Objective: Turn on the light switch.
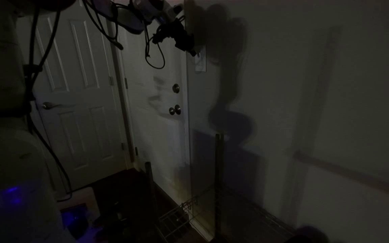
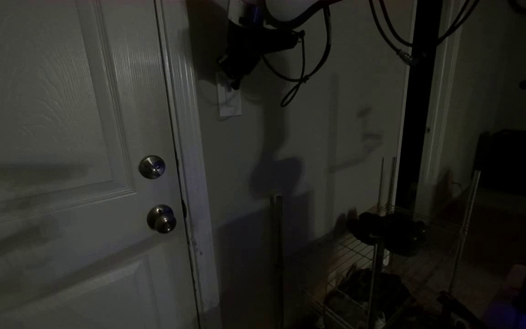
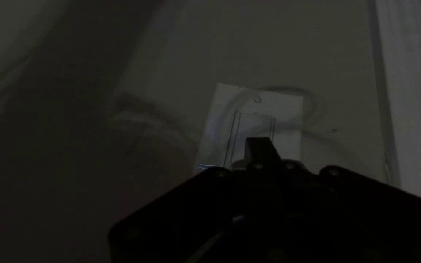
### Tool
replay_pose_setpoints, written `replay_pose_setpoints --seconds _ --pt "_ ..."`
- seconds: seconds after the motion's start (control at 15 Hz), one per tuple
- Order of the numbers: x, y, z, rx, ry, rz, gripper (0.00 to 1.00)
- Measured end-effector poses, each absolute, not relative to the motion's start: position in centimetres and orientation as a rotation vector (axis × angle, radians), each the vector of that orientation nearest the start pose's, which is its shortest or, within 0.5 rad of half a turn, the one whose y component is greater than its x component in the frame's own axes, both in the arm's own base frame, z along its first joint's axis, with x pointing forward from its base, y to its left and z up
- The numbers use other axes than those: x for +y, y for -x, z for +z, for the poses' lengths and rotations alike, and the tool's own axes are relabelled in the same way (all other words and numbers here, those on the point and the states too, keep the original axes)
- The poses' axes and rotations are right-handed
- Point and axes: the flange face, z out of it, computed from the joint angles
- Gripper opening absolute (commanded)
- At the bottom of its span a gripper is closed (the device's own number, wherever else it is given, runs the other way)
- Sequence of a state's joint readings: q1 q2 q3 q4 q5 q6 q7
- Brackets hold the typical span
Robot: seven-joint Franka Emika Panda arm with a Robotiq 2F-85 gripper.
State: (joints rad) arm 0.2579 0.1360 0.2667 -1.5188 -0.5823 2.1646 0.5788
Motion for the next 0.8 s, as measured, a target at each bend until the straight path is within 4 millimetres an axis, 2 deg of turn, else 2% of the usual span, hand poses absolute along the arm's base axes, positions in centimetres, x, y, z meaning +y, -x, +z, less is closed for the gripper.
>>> replay_pose_setpoints --seconds 0.53,0.8 --pt "29.7 -59.3 64.5 -0.17 3.131 -1.122 0.0" --pt "29.7 -59.5 64.1 -0.119 3.141 -1.126 0.01"
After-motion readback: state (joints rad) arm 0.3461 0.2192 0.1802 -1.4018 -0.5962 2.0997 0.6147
